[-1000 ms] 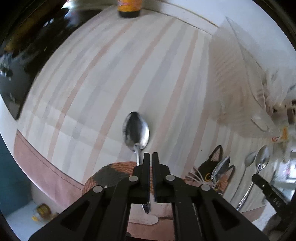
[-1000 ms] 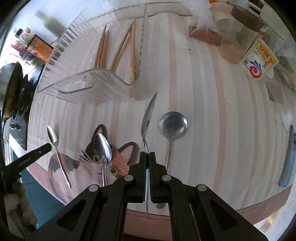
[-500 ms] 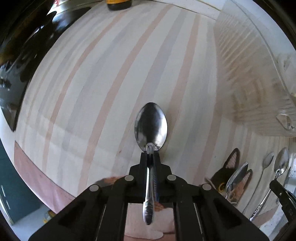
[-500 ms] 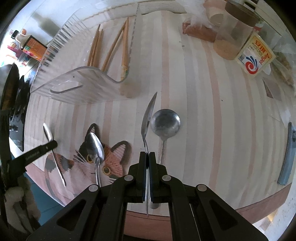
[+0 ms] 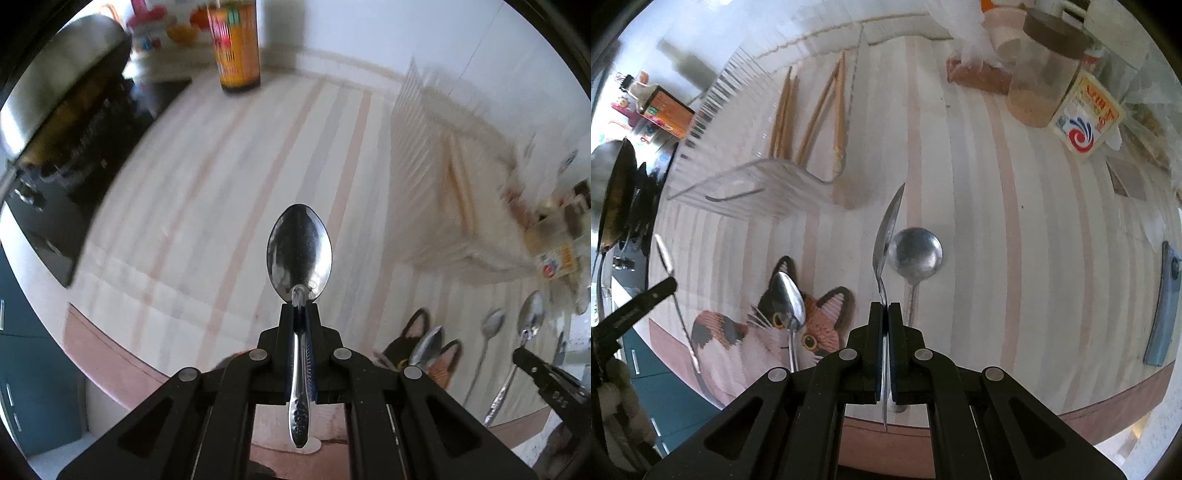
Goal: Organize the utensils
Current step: 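Carry both spoons into the clear basket, then open both tools to release the spoons in the basket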
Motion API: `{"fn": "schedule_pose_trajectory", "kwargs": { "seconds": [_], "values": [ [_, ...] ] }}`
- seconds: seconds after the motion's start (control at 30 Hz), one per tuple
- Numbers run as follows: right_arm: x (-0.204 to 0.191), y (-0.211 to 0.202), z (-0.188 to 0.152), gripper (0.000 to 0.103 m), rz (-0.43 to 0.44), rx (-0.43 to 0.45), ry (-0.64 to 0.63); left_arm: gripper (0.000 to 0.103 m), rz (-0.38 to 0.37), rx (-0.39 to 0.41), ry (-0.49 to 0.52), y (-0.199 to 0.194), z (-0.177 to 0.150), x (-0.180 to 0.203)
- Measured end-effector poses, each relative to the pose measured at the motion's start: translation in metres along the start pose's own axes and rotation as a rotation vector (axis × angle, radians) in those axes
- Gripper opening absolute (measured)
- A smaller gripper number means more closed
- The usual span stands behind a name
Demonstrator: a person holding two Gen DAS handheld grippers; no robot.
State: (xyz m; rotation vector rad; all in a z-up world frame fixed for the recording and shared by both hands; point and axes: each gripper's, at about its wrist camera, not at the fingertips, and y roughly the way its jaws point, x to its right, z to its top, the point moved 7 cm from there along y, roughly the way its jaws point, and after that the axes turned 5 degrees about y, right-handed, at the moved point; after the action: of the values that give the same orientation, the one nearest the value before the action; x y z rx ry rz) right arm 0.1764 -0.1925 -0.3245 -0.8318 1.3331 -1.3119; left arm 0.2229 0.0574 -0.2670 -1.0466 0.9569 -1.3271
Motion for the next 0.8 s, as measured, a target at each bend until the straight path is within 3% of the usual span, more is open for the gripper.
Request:
{"fn": "schedule_pose_trajectory", "kwargs": {
  "seconds": [0.13, 0.3, 0.43, 0.53, 0.7, 0.8],
  "values": [
    [-0.014, -0.037, 0.020, 0.003, 0.057, 0.063, -0.021, 0.003, -0.036, 0.098, 0.012, -0.045, 0.026, -0.006],
    [-0.040, -0.085, 0.072, 0.003, 0.162, 0.141, -0.028, 0.004, -0.139, 0.180, 0.039, -0.074, 0.080, 0.036],
    [-0.060, -0.087, 0.121, 0.003, 0.165, 0.174, -0.038, 0.004, -0.182, 0.169, 0.092, -0.073, 0.118, 0.067],
    [-0.067, -0.071, 0.149, 0.003, 0.160, 0.149, -0.028, 0.004, -0.216, 0.084, 0.144, -0.047, 0.140, 0.090],
    [-0.070, -0.036, 0.169, 0.003, 0.154, 0.045, -0.007, 0.007, -0.153, 0.029, 0.195, -0.022, 0.155, 0.100],
    [-0.059, -0.035, 0.167, 0.006, 0.139, 0.053, -0.001, 0.009, -0.148, 0.052, 0.184, -0.024, 0.152, 0.094]
  ]
}}
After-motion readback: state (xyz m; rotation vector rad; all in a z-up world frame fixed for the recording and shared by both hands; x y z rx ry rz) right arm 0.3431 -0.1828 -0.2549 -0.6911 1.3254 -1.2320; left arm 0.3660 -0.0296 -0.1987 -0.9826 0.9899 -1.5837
